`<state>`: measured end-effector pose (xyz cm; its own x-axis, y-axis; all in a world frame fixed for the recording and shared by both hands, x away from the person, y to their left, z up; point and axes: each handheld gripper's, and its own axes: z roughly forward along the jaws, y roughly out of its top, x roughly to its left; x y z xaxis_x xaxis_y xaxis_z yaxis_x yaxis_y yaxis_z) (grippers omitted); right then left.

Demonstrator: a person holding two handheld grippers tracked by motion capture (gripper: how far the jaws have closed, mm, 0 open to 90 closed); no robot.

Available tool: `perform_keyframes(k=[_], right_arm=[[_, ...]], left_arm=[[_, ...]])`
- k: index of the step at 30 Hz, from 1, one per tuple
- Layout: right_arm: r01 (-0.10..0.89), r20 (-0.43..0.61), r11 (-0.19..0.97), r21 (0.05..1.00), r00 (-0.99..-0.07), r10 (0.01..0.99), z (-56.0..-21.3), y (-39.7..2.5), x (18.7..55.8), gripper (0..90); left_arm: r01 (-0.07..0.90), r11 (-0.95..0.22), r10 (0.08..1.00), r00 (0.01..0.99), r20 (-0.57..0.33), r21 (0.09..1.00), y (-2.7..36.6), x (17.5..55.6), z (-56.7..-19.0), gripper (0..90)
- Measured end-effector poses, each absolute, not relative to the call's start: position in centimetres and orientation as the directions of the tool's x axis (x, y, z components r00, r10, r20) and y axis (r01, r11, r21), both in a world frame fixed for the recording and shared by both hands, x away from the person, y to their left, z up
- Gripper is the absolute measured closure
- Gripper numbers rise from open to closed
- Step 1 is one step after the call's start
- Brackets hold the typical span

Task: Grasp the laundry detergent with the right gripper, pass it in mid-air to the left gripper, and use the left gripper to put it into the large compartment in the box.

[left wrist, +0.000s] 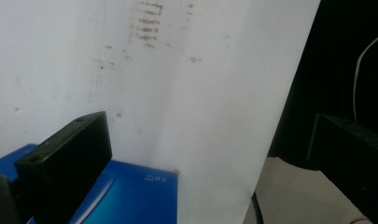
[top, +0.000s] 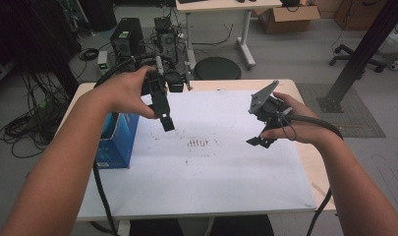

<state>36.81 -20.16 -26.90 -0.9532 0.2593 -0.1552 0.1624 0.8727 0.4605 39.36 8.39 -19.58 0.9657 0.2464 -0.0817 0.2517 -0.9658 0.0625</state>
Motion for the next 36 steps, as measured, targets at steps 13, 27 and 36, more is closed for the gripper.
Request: perform_keyframes(k=[13,27,36], right_arm=[[0.15,-0.153,0.887,0.437,-0.959,0.238,-26.8,-20.5,37.0,2.4],[0.133,-0.152,0.904,0.407,-0.966,0.21,-27.2,-20.2,37.4,2.5],[0.131,-0.145,0.907,0.4,-0.968,0.204,-27.8,-19.7,37.7,2.5]], left_arm=[[0.138,-0.99,0.135,0.989,-0.058,0.04,7.1,39.1,-20.6,0.2],[0.091,-0.996,0.09,0.994,-0.055,0.018,5.9,38.8,-21.5,0.2],[0.071,-0.997,0.07,0.996,-0.062,0.007,5.3,38.9,-22.7,0.2]])
